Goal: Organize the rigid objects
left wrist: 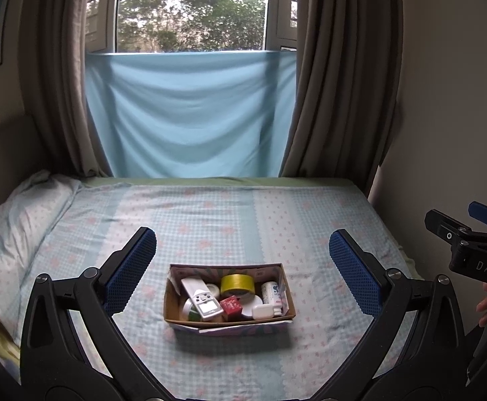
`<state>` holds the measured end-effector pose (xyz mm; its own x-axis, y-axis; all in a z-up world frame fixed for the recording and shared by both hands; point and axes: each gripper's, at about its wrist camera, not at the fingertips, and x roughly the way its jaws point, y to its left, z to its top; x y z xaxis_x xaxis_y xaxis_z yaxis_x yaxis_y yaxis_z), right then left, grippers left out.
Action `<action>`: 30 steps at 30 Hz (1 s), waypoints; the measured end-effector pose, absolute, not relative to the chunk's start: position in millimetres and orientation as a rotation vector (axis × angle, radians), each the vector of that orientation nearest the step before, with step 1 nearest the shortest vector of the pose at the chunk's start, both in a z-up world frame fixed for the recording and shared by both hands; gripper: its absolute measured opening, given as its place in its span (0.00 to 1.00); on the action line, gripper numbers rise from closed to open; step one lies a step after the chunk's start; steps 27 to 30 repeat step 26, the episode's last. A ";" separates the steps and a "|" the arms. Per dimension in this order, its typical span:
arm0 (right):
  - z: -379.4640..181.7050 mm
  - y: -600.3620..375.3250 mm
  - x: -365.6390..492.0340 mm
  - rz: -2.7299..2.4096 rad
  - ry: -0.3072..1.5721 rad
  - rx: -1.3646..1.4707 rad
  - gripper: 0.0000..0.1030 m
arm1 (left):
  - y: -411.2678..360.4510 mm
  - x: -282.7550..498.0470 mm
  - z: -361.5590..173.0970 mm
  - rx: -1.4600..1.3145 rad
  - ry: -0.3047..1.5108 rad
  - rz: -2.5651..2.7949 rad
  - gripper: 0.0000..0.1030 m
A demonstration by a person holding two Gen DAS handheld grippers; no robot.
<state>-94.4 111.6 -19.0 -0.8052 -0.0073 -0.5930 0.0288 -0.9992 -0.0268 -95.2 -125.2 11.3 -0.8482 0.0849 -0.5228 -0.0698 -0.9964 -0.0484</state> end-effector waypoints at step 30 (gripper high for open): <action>-18.3 109.4 -103.6 -2.964 0.056 0.958 1.00 | -113.6 -93.9 17.0 -0.738 0.002 3.010 1.00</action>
